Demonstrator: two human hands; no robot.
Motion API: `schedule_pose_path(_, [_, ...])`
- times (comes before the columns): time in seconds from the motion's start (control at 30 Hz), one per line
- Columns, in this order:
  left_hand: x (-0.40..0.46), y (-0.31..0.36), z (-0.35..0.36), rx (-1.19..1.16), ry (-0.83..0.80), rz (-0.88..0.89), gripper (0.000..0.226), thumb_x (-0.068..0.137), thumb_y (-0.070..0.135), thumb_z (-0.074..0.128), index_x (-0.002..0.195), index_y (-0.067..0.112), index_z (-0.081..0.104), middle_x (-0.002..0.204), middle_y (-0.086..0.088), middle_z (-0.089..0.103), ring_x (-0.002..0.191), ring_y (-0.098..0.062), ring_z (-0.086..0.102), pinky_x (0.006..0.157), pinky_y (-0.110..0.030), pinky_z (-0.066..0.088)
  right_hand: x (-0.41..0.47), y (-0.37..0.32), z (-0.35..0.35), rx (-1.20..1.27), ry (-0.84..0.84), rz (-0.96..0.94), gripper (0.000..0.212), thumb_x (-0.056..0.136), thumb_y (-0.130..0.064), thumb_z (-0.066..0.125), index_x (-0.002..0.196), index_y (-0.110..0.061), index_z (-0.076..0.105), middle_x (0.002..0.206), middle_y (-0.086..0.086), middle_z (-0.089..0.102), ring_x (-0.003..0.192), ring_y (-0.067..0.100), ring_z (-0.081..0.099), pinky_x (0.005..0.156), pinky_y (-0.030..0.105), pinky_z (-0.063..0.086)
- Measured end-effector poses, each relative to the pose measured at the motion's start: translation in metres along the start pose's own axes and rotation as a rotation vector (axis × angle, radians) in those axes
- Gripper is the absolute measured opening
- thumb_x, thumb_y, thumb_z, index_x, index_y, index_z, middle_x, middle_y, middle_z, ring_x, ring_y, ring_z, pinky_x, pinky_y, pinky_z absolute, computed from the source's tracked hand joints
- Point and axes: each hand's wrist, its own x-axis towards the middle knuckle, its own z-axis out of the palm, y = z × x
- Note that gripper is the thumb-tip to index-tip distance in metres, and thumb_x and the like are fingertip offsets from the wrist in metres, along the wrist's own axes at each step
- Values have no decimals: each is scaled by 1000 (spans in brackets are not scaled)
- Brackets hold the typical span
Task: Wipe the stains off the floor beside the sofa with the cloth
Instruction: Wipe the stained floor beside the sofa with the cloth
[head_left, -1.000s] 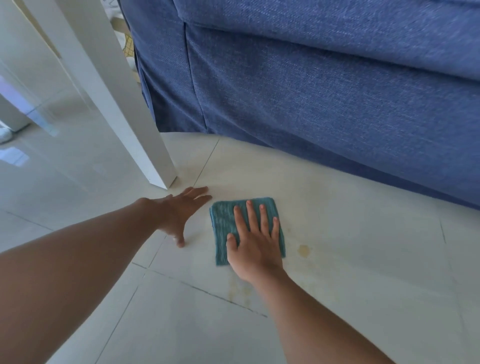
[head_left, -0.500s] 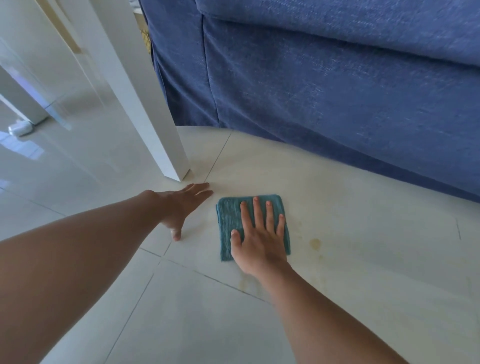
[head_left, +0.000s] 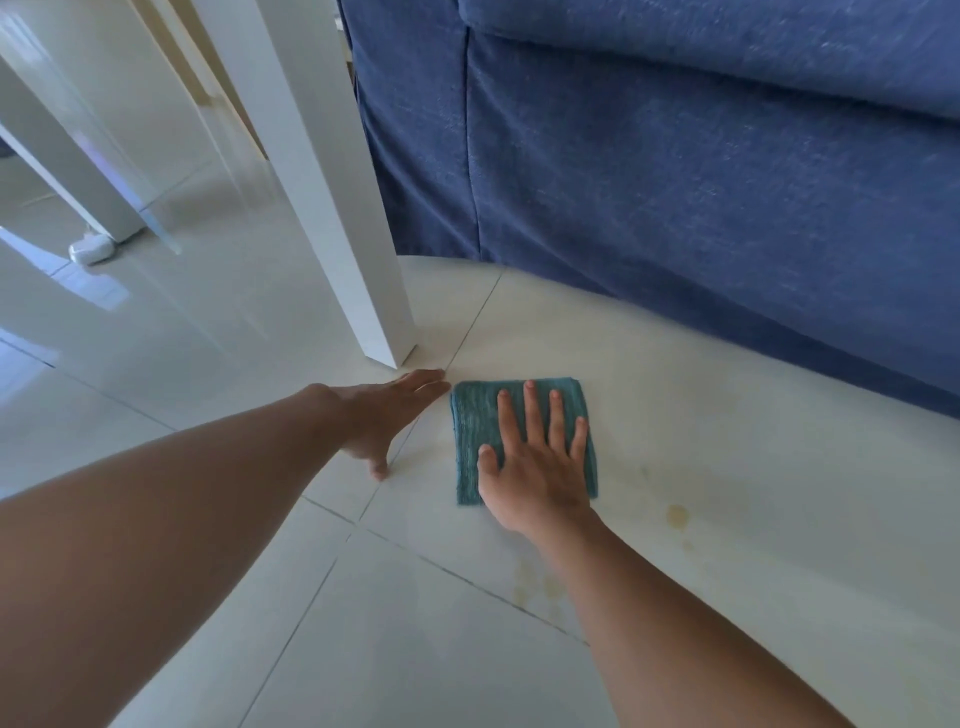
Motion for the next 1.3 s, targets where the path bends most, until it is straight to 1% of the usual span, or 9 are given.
schedule_pose_path(0.27, [-1,4,0,37,-35,-25,133,69,23,88,157,15,-12,165,-1,-18,153,-17,2,119,-33,25,-10,-1,3,-14,-16,-41,69,99,-49,17,159,-27,-9,167,3,-22,152,28,-25,121,55,-16])
schedule_pose_path(0.43, [3,7,6,38,17,-26,103,82,6,64,157,12,-6,165,-2,-13,151,-20,14,113,-36,37,-44,-11,20,20,57,-64,70,98,-49,20,160,-26,-3,169,5,-13,154,29,-18,122,55,-13])
schedule_pose_path(0.57, [6,16,6,106,87,-28,92,85,18,60,157,12,3,163,-6,-1,149,-25,20,108,-42,42,-71,-18,29,77,93,-66,71,96,-48,23,161,-25,5,170,5,-6,155,29,-13,123,55,-8])
schedule_pose_path(0.73, [11,32,0,167,116,27,85,89,23,57,157,15,6,164,-7,-1,148,-27,20,109,-43,41,-113,-27,40,123,143,-14,72,94,-47,32,160,-22,17,169,6,4,156,30,-3,122,56,2])
schedule_pose_path(0.83, [22,47,-5,188,110,82,84,92,25,55,157,14,3,165,-8,-4,152,-26,12,114,-43,35,-139,-23,50,124,136,-13,72,94,-48,35,160,-22,19,169,4,5,156,28,-3,122,56,5])
schedule_pose_path(0.93, [33,67,-10,189,76,126,84,94,27,55,157,14,1,165,-8,-8,153,-24,5,118,-44,30,-159,-11,55,87,123,-19,74,92,-49,44,158,-22,26,168,4,15,155,29,9,119,54,10])
schedule_pose_path(1.1, [41,94,-18,199,43,139,88,94,39,58,157,13,1,164,-10,-8,152,-28,8,115,-46,34,-190,15,56,72,126,13,77,85,-51,52,156,-25,34,167,1,24,153,29,22,117,53,17])
schedule_pose_path(1.2, [38,100,-23,209,31,127,95,91,48,60,157,13,1,163,-9,-7,150,-27,12,114,-42,35,-214,37,56,56,127,42,77,84,-51,53,155,-25,35,166,0,24,153,27,23,116,53,19])
schedule_pose_path(1.3, [35,102,-23,229,18,126,107,85,57,63,158,16,-3,163,-7,-15,152,-24,5,114,-44,34,-230,62,54,41,145,74,77,85,-50,53,155,-26,35,167,-1,23,154,26,21,117,53,19])
